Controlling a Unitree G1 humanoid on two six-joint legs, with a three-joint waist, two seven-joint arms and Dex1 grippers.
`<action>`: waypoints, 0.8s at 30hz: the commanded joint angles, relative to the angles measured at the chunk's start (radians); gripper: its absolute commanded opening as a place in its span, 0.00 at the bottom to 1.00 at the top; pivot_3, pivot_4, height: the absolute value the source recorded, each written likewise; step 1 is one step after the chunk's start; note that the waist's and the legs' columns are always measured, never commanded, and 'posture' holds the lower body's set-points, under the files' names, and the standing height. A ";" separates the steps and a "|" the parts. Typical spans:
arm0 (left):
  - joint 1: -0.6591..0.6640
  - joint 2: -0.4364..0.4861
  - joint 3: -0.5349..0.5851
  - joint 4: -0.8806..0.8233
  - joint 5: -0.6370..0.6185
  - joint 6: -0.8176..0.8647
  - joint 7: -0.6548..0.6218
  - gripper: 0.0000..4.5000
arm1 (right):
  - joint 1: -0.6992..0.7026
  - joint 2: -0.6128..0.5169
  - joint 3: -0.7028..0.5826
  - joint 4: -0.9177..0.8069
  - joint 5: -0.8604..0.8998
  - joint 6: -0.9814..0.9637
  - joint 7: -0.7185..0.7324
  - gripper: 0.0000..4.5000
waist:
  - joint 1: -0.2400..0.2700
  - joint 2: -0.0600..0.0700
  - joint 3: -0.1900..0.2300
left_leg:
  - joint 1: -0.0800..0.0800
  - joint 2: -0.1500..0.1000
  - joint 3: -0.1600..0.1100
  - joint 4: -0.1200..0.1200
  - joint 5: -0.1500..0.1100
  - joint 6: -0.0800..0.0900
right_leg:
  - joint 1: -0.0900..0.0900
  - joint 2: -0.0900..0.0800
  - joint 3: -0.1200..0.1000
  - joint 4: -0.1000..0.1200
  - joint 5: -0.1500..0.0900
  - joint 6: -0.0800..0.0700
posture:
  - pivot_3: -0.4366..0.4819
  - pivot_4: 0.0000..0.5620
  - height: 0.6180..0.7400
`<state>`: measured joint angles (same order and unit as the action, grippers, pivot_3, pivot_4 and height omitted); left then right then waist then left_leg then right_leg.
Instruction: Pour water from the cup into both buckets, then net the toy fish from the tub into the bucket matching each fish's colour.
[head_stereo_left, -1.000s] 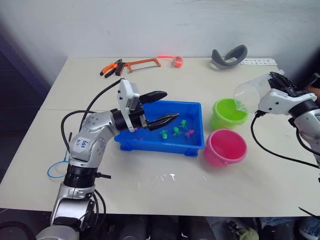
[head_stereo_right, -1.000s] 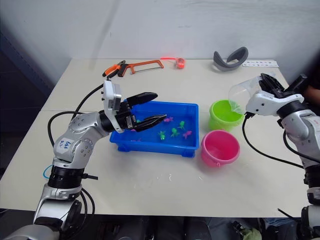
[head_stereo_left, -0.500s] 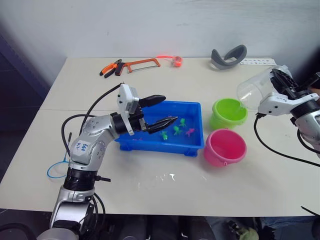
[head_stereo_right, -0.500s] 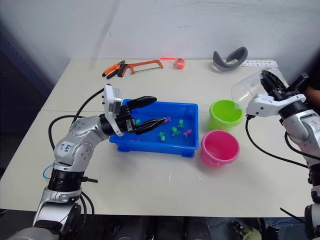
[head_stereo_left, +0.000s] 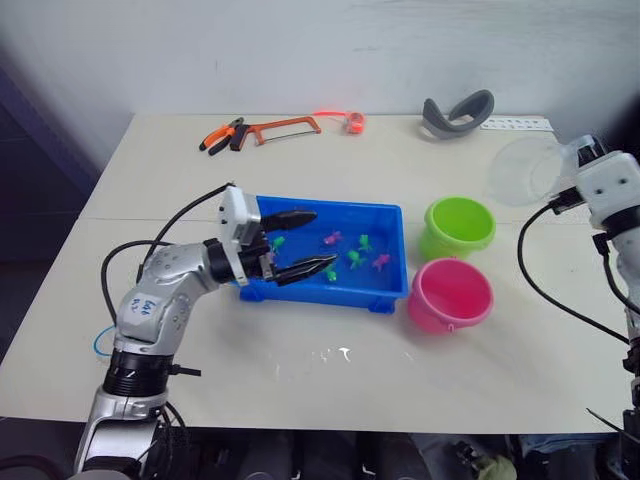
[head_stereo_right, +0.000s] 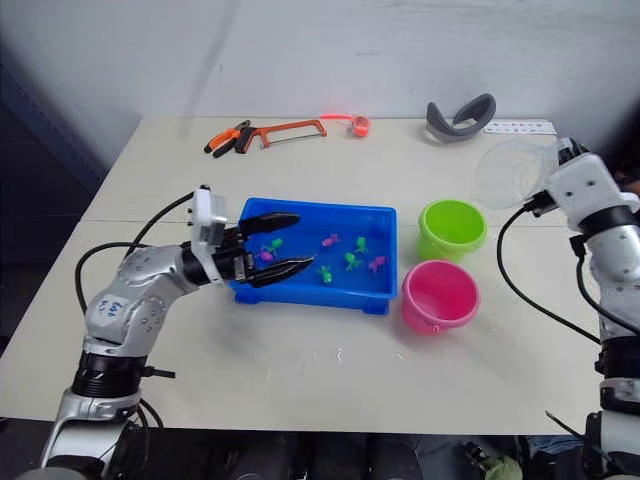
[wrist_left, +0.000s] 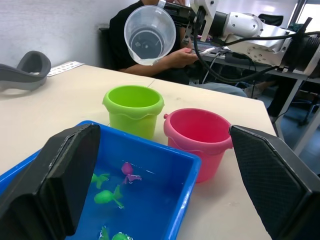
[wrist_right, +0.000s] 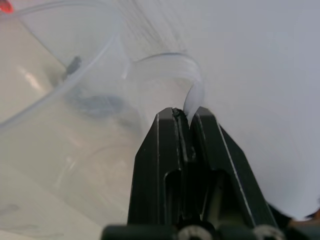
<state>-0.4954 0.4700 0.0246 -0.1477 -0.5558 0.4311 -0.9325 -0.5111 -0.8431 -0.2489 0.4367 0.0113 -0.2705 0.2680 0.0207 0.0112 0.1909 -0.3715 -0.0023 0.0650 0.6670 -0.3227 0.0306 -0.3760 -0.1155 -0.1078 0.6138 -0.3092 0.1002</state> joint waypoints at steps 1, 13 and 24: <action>-0.006 0.018 0.030 -0.064 -0.072 0.006 -0.056 1.00 | 0.014 0.043 -0.182 -0.125 0.311 0.331 0.060 0.02 | 0.002 0.000 0.000 | 0.000 0.000 0.000 0.000 0.000 0.000 | 0.000 0.000 0.000 0.000 0.000 0.000 | 0.48 0.27 1.00; 0.025 0.078 0.001 -0.193 -0.142 0.042 -0.145 1.00 | 0.369 0.152 -0.506 -0.421 0.625 0.717 0.063 0.02 | 0.002 0.000 0.000 | 0.000 -0.001 0.000 0.000 0.000 0.001 | 0.000 -0.001 0.000 0.001 0.000 0.000 | 0.48 0.27 1.00; 0.029 0.033 -0.046 -0.183 -0.123 0.042 -0.106 1.00 | 0.392 0.306 -0.429 -0.158 0.430 0.400 0.021 0.02 | -0.001 0.001 0.000 | 0.002 -0.001 0.002 -0.001 0.000 0.000 | -0.001 -0.001 0.003 0.004 0.000 0.000 | 0.48 0.27 1.00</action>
<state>-0.4600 0.5080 -0.0212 -0.3091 -0.6741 0.4816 -1.0490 -0.1054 -0.5384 -0.6694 0.2704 0.4520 0.1872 0.2986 0.0195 0.0117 0.1907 -0.3694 -0.0033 0.0666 0.6664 -0.3222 0.0309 -0.3767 -0.1161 -0.1049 0.6175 -0.3092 0.1000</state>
